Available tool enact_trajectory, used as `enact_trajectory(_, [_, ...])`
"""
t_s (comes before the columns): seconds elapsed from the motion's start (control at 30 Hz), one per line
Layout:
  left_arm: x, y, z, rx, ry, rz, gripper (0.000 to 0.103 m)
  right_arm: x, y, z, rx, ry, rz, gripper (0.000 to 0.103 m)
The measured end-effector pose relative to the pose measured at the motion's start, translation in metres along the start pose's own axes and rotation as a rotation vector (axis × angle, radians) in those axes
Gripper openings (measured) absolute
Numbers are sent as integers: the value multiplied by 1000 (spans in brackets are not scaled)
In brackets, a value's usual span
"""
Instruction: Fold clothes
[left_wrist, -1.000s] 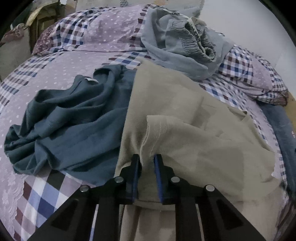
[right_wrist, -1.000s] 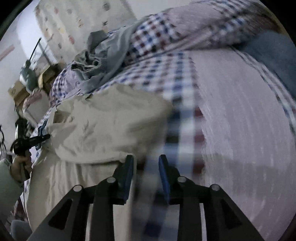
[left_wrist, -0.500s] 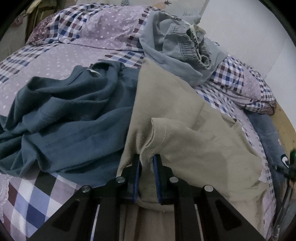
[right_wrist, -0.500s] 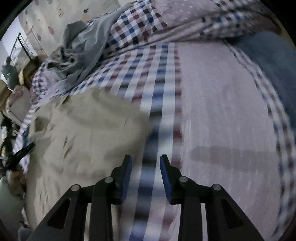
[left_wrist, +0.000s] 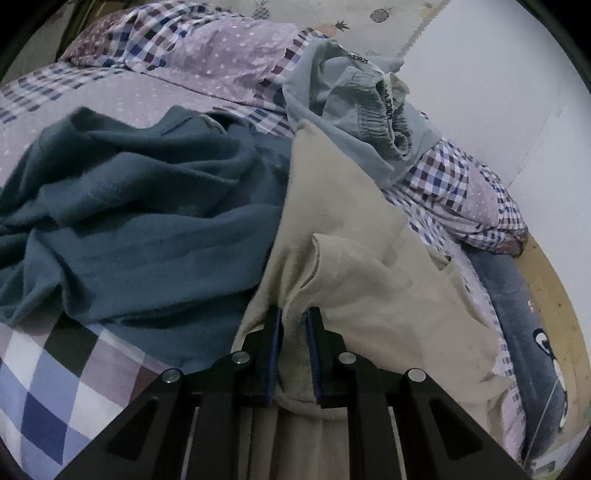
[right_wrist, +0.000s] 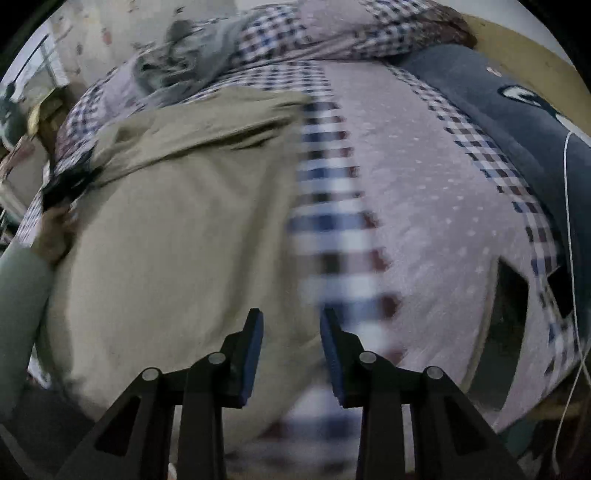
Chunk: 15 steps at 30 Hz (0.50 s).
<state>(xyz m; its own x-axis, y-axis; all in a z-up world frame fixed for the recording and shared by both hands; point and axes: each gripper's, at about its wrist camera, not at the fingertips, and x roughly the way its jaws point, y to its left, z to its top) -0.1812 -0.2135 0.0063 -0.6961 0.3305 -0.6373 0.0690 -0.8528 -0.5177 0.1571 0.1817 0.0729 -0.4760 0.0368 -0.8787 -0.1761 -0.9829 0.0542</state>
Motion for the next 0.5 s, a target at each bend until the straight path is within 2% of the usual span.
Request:
enact_trajectory(0.1, [0,-1,0,1,1,1,15,14,35,-20,-54,34,-72,33])
enact_trajectory(0.2, [-1,-1,0,1,2,-2,15,31,45,-36,-56,82,-176,30])
enact_trajectory(0.27, [-1,0,0,-4,4,-11,15,31,44,-44,-57,86,-224,14])
enact_trajectory(0.3, [-1,0,0,-5,5,-13,14,24,43,-48,-55,71,-251,0])
enact_trajectory(0.4, [-4,0,1,0,4,-19,13,-5,27,-62,26,44,-309,0])
enact_trajectory(0.5, [-5,-4,2,14,1,-14,13,-21,-4,-88,143,143,-339,0])
